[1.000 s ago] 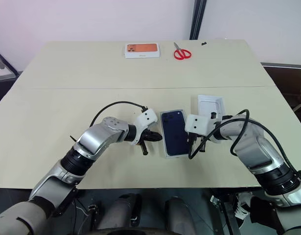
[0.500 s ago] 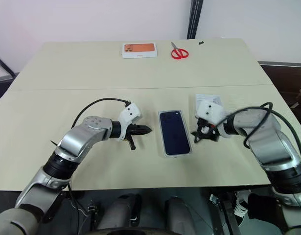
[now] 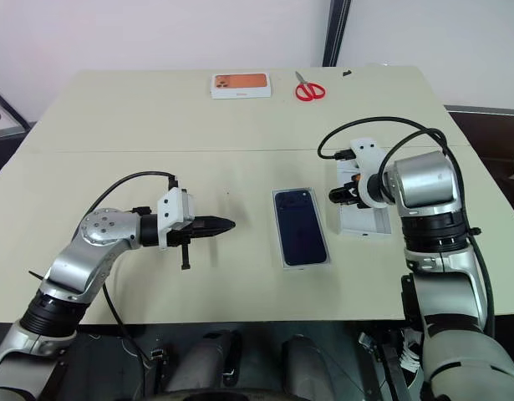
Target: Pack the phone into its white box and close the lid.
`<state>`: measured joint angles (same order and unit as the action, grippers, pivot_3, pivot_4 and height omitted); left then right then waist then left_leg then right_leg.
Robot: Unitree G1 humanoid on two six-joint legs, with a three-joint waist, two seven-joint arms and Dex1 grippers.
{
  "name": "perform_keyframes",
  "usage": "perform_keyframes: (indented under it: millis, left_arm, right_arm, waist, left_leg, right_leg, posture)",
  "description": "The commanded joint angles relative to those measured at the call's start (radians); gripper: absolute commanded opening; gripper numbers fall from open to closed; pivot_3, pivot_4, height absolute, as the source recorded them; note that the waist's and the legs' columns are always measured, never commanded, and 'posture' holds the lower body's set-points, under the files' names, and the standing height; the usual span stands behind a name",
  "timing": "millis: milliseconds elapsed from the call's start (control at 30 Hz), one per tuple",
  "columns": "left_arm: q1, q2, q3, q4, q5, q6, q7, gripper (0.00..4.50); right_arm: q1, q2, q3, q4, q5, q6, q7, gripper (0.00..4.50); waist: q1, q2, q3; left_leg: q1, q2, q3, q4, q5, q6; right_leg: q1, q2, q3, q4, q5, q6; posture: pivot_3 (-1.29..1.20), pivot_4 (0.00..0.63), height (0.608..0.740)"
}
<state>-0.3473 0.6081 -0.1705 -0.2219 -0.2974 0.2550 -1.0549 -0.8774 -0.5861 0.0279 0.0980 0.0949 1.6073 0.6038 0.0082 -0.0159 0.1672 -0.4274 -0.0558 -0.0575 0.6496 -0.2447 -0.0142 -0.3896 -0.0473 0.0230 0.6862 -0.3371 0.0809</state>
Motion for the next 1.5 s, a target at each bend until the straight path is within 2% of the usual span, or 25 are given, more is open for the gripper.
perform_keyframes:
  millis: [33,100,267,400,600,667,733,867,900,967,1133,1300,1400,1500]
  left_arm:
    - [0.011,-0.002,0.012,-0.045,-0.014,-0.017,0.004,0.00]
    - [0.018,-0.009,0.016,-0.050,-0.017,-0.017,0.011,0.00]
    - [0.032,-0.016,0.024,-0.057,-0.023,-0.014,0.021,0.00]
    - [0.053,-0.008,0.047,-0.048,-0.019,-0.001,0.045,0.00]
    - [0.089,-0.006,0.133,-0.021,-0.034,0.006,0.102,0.00]
    - [0.093,-0.011,0.181,0.017,-0.046,0.019,0.138,0.00]
    - [0.090,-0.009,0.209,0.049,-0.051,0.024,0.155,0.00]
    - [0.068,0.000,0.217,0.074,-0.046,0.018,0.154,0.00]
    - [0.061,0.001,0.218,0.080,-0.045,0.017,0.154,0.00]
    - [0.048,0.003,0.220,0.088,-0.046,0.014,0.153,0.00]
    - [0.026,-0.004,0.193,0.081,-0.039,0.011,0.146,0.00]
    - [0.008,-0.037,0.135,0.059,-0.033,0.021,0.138,0.00]
    - [-0.003,-0.060,0.088,0.050,-0.025,0.025,0.132,0.00]
    - [-0.017,-0.079,0.050,0.051,-0.015,0.031,0.130,0.00]
  right_arm:
    - [-0.031,0.016,-0.008,0.022,0.034,0.007,-0.040,3.01]
    - [-0.032,0.032,-0.020,0.045,0.048,0.007,-0.068,2.48]
    - [-0.039,0.039,-0.039,0.065,0.093,0.007,-0.121,0.02]
    - [-0.071,0.042,-0.114,0.048,0.156,0.007,-0.137,0.02]
    - [-0.088,0.047,-0.238,-0.107,0.365,0.007,-0.044,0.02]
    - [-0.044,0.075,-0.292,-0.152,0.666,0.007,-0.027,0.02]
    - [0.012,0.103,-0.306,-0.160,0.960,0.007,-0.095,0.02]
    - [0.084,0.109,-0.244,-0.085,1.457,-0.011,-0.379,0.02]
    - [0.123,0.071,-0.163,-0.092,1.652,-0.101,-0.500,0.02]
    - [0.190,0.048,-0.060,-0.117,1.850,-0.218,-0.649,0.02]
    - [0.335,0.136,-0.010,-0.184,1.877,-0.344,-0.845,0.02]
    - [0.421,0.261,-0.065,-0.229,1.877,-0.465,-1.148,0.02]
    - [0.413,0.273,-0.107,-0.253,1.877,-0.479,-1.190,0.97]
    - [0.367,0.236,-0.134,-0.259,1.877,-0.461,-1.158,2.46]
  waist:
    - [-0.002,0.000,0.000]
    - [-0.009,0.000,0.000]
    - [-0.022,0.000,0.000]
    - [-0.023,0.000,0.000]
    - [-0.025,0.000,0.000]
    - [-0.024,0.000,0.000]
    - [-0.025,0.000,0.000]
    - [-0.020,0.000,0.000]
    - [-0.020,0.000,0.000]
    - [-0.021,0.000,0.000]
    - [-0.030,0.000,0.000]
    - [-0.027,0.000,0.000]
    - [-0.022,0.000,0.000]
    - [-0.024,0.000,0.000]
  left_leg:
    - [0.000,0.000,0.000,0.000,0.000,0.000]
    - [0.000,0.000,0.000,0.000,0.000,0.000]
    - [0.000,0.000,0.000,-0.001,0.000,0.001]
    - [0.000,0.000,0.000,-0.001,0.000,0.001]
    - [0.000,0.000,0.000,-0.002,0.000,0.001]
    - [0.000,0.000,0.000,-0.001,-0.001,0.001]
    - [0.001,0.000,0.000,-0.001,-0.001,0.001]
    - [0.000,0.001,-0.001,0.000,-0.001,0.002]
    - [0.000,0.001,0.000,0.001,-0.001,0.002]
    - [0.000,0.001,-0.001,0.001,-0.001,0.003]
    - [0.000,0.001,-0.001,0.001,-0.001,0.003]
    - [0.000,0.001,0.000,0.001,-0.001,0.003]
    - [0.000,0.001,-0.001,0.001,-0.001,0.003]
    - [0.000,0.001,0.000,0.002,-0.001,0.003]
  right_leg:
    - [0.000,0.000,0.000,0.000,0.000,0.000]
    - [0.000,0.000,0.000,0.000,0.000,0.000]
    - [0.000,0.001,0.000,0.001,0.000,0.000]
    - [-0.001,0.001,0.000,0.002,0.000,0.000]
    - [-0.002,0.001,0.000,0.002,0.000,0.000]
    - [-0.001,0.001,0.000,0.002,0.000,0.000]
    - [0.000,0.001,0.000,0.002,0.000,0.000]
    - [0.001,0.001,-0.001,0.002,0.000,0.000]
    - [0.001,0.000,-0.001,0.001,0.000,0.000]
    - [0.001,0.000,-0.002,0.001,0.000,0.000]
    - [0.001,0.001,-0.001,0.001,0.000,0.000]
    - [0.001,0.001,-0.001,0.001,0.000,0.000]
    - [0.001,0.001,-0.001,0.001,0.000,0.000]
    - [0.001,0.001,-0.001,0.001,0.000,0.000]
  posture:
    - [0.00,0.150,0.740]
    - [0.00,0.150,0.740]
    - [0.00,0.150,0.740]
    - [0.00,0.150,0.740]
    - [0.00,0.150,0.740]
    - [0.00,0.150,0.740]
    - [0.00,0.150,0.740]
    - [0.00,0.150,0.740]
    - [0.00,0.150,0.740]
    - [0.00,0.150,0.740]
    - [0.00,0.150,0.740]
    - [0.00,0.150,0.740]
    - [0.00,0.150,0.740]
    - [0.00,0.150,0.740]
